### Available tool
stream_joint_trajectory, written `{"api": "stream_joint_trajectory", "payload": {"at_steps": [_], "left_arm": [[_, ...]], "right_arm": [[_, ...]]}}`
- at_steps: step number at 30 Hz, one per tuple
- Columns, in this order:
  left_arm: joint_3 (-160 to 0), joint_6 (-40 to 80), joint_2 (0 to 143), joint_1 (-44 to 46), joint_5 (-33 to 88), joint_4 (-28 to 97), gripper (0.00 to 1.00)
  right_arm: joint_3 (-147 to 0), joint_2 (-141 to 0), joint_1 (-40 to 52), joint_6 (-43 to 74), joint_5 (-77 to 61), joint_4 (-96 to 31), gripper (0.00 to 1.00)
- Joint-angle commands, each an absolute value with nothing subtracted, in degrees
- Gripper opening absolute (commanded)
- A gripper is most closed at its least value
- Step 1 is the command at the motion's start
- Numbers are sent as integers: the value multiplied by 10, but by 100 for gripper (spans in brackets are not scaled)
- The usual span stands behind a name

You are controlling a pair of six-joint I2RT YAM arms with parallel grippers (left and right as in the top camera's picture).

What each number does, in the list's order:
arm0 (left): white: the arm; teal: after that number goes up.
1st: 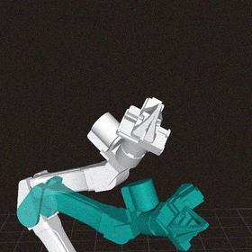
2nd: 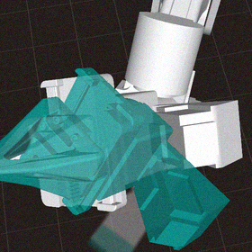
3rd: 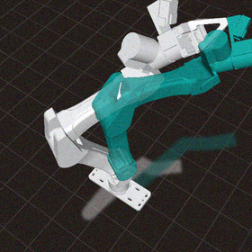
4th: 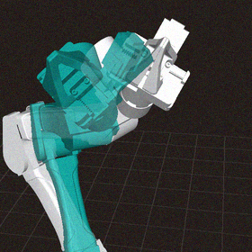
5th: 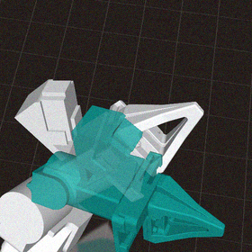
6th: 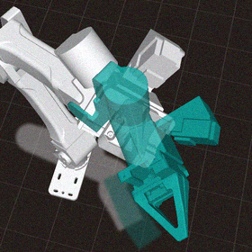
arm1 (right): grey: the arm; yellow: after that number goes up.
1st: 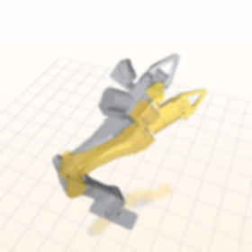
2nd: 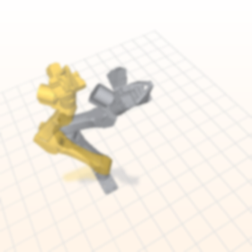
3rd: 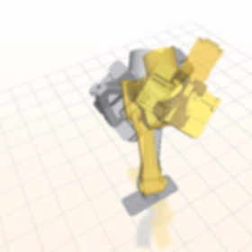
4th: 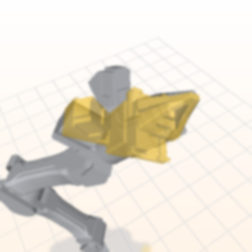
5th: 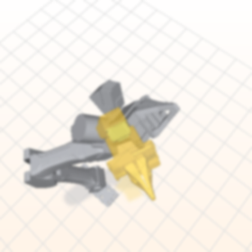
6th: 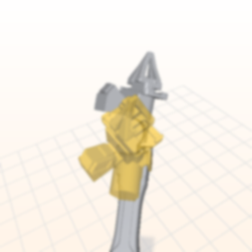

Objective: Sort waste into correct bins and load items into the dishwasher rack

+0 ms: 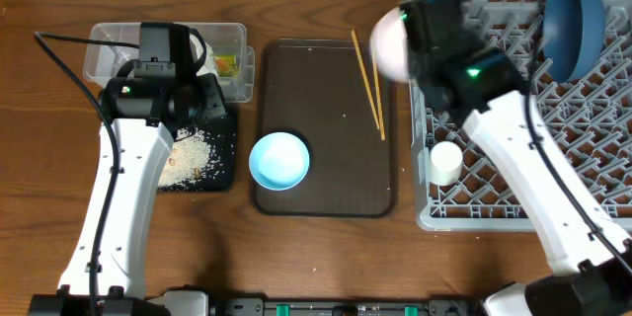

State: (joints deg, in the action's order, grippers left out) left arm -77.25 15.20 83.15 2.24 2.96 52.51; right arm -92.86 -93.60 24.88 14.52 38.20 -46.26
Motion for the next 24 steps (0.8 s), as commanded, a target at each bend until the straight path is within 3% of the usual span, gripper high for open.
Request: {"api": "stream_joint_trajectory", "payload": {"at_steps": [1,10,16,24], "left_arm": [[-771,149,835,19,23,527,48],[-771,149,835,19,23,527,57],[-771,149,835,19,23,529,70],[-771,149,835,19,23,535,82]], "right_arm": [[-929,-959,227,169,583,-435,1],[-929,-1071,175,89,667,-317,1],[-929,-1148,173,-4,707,-212,1],[-929,-1211,173,-12,720,-159,1]]}}
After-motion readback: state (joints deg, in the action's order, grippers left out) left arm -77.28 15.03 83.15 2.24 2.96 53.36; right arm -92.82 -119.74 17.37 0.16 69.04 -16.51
